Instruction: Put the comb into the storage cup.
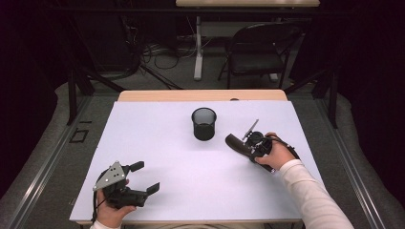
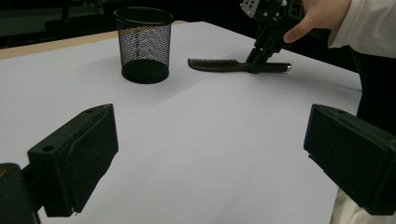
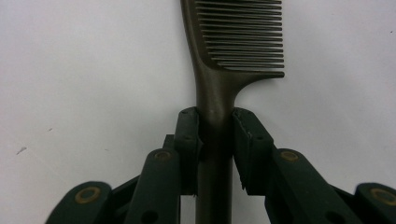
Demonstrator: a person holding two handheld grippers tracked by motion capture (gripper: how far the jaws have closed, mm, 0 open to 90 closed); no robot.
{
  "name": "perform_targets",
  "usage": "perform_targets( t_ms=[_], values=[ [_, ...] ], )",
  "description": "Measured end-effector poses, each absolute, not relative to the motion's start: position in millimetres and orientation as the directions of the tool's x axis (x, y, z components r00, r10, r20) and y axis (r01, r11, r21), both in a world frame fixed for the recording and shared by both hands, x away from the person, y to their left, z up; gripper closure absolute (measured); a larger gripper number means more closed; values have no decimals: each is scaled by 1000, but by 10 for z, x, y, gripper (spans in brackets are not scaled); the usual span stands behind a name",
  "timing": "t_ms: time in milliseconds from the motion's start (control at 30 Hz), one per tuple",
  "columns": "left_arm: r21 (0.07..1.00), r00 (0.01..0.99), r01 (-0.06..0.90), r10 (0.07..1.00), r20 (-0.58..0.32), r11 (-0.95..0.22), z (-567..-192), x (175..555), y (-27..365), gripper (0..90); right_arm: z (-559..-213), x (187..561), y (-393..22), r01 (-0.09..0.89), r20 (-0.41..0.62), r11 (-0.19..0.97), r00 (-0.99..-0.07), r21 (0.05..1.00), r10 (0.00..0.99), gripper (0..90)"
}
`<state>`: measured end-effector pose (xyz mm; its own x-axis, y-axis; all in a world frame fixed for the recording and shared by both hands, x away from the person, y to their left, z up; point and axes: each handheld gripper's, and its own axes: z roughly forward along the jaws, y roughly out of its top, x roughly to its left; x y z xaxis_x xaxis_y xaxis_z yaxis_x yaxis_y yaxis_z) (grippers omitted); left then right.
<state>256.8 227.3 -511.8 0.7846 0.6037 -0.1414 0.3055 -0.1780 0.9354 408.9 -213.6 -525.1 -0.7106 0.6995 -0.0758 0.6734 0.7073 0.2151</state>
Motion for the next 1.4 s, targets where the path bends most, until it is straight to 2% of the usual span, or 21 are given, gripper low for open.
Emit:
perform_targets(
  t_ms=[267,300,333,433,500,567,600,633,867,933,967,1000,1133,1167,1233,1267,1300,1333,1400],
  values=[
    [935,786,307,601,-145,-176,-5119,2570,2275,32,-5230,4091,-2133,673,-88,712,-712,200,697,730],
    [935,786,307,601,-145,-176,-5120,2571,2274,32,-5279,4077,-2133,677,-75,686,-695,267,715,730],
    [935,786,307,601,-145,-176,-5120,2571,2274,32,-5292,4074,-2134,678,-72,677,-689,287,721,730],
    [935,783,309,605,-144,-177,-5118,2569,2276,32,-5239,4088,-2146,677,-84,700,-702,227,707,730],
    [935,783,309,606,-144,-177,-5118,2569,2276,32,-5227,4085,-2148,680,-82,697,-700,225,709,730],
    [935,785,308,602,-145,-176,-5119,2572,2276,32,-5268,4070,-2149,683,-67,669,-683,293,727,730],
    [935,784,308,603,-145,-176,-5119,2571,2276,32,-5266,4069,-2152,684,-65,666,-682,299,729,730],
    [935,783,309,606,-144,-177,-5118,2570,2275,32,-5214,4081,-2157,683,-80,690,-694,239,715,730],
    [935,782,309,606,-145,-176,-5119,2571,2276,32,-5180,4064,-2173,682,-81,684,-690,259,719,730],
    [935,782,309,606,-145,-176,-5119,2570,2276,32,-5085,4069,-2164,689,-100,707,-701,158,706,730],
    [935,782,309,606,-144,-177,-5118,2570,2276,32,-5082,4073,-2175,680,-98,714,-710,167,698,730],
    [935,782,309,607,-144,-177,-5118,2569,2276,32,-5157,4040,-2175,697,-63,662,-674,274,736,730],
    [934,781,310,608,-144,-177,-5120,2572,2278,32,-5118,4006,-2199,712,-69,660,-666,240,743,730],
    [934,781,310,608,-144,-177,-5120,2573,2278,32,-5164,3999,-2217,696,-59,650,-667,307,742,730],
    [934,780,312,609,-145,-176,-5120,2571,2276,32,-5163,3965,-2226,710,-51,630,-650,315,758,730],
    [934,780,312,609,-146,-176,-5120,2571,2275,32,-5148,3972,-2242,691,-63,652,-670,310,740,730],
    [934,780,312,609,-145,-176,-5120,2571,2275,32,-5171,3956,-2247,686,-56,636,-663,353,746,730],
    [934,779,312,610,-145,-176,-5120,2571,2275,32,-5129,3943,-2248,697,-57,642,-662,319,747,730],
    [934,778,312,611,-144,-176,-5120,2572,2278,32,-5099,3916,-2249,699,-60,637,-657,326,751,730]
  ],
)
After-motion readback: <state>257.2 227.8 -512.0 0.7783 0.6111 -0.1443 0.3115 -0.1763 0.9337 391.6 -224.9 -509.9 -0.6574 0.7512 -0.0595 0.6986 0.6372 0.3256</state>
